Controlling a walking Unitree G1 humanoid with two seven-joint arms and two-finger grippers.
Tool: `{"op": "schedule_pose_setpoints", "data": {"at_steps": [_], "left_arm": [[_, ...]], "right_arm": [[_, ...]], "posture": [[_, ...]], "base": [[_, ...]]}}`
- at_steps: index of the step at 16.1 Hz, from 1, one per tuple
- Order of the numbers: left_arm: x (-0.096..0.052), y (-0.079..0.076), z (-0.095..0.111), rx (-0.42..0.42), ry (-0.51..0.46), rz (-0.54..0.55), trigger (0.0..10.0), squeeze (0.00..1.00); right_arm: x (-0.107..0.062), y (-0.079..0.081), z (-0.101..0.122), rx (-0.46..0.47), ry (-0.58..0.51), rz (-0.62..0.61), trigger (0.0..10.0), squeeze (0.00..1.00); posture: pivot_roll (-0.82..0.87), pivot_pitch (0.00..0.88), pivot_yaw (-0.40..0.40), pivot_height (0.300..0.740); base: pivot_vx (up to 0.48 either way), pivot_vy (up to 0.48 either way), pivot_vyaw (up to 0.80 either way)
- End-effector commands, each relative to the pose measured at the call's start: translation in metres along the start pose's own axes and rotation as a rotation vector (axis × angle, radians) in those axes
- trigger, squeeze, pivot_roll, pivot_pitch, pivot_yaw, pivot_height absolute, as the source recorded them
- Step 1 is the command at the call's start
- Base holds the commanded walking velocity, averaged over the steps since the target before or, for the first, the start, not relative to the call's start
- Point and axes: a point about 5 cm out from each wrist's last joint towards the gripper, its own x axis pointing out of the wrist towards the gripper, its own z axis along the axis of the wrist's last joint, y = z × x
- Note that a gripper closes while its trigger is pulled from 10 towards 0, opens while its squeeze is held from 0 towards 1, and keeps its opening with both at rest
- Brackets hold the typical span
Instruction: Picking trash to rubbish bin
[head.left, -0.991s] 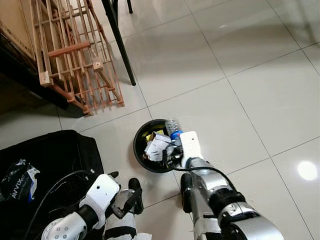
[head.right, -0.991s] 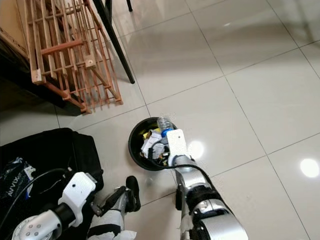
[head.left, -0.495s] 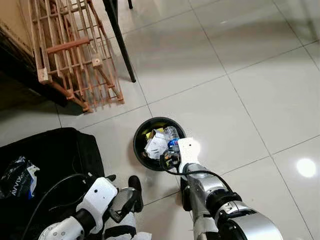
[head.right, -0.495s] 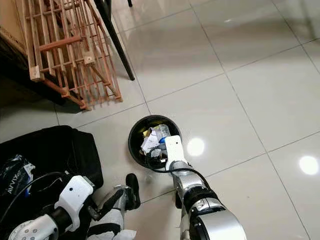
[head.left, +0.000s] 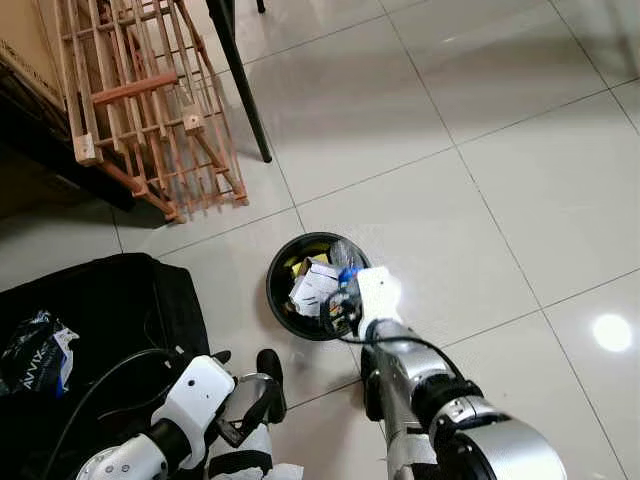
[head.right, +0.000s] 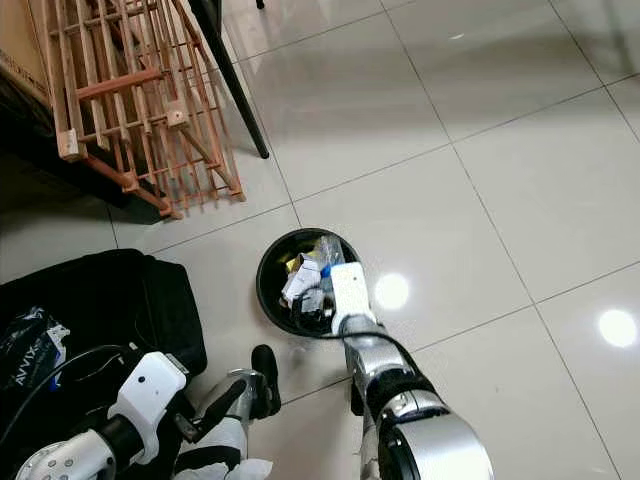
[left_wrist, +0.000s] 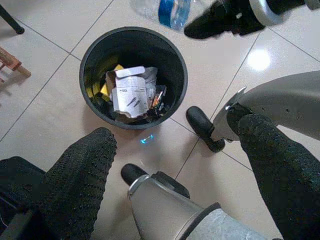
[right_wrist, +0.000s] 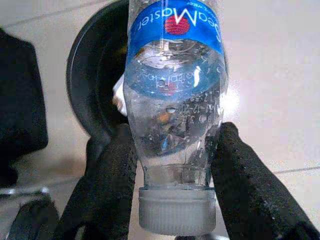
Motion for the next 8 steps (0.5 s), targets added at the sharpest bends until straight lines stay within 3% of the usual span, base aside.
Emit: {"op": "schedule_pose_setpoints", "data": {"at_steps": [1, 8], "left_arm": [[-0.006, -0.0067, -0.0092, -0.01, 0.052, -0.014, 10.0, 0.0], [-0.0041, -0.0073, -0.01, -0.006, 0.059, -0.019, 10.0, 0.0]], "right_arm": [[-0.0025, 0.0023, -0.0194, 0.016, 0.062, -0.002, 10.0, 1.0], [-0.0032, 0.0025, -0.0231, 0.021, 0.066, -0.001, 10.0, 1.0]], "posture": [[0.26, 0.565, 0.053, 0.74], [0.26, 0.563, 0.054, 0.74]], "base": [[0.0, 0.0, 0.0], [0.0, 0.0, 0.0]]}}
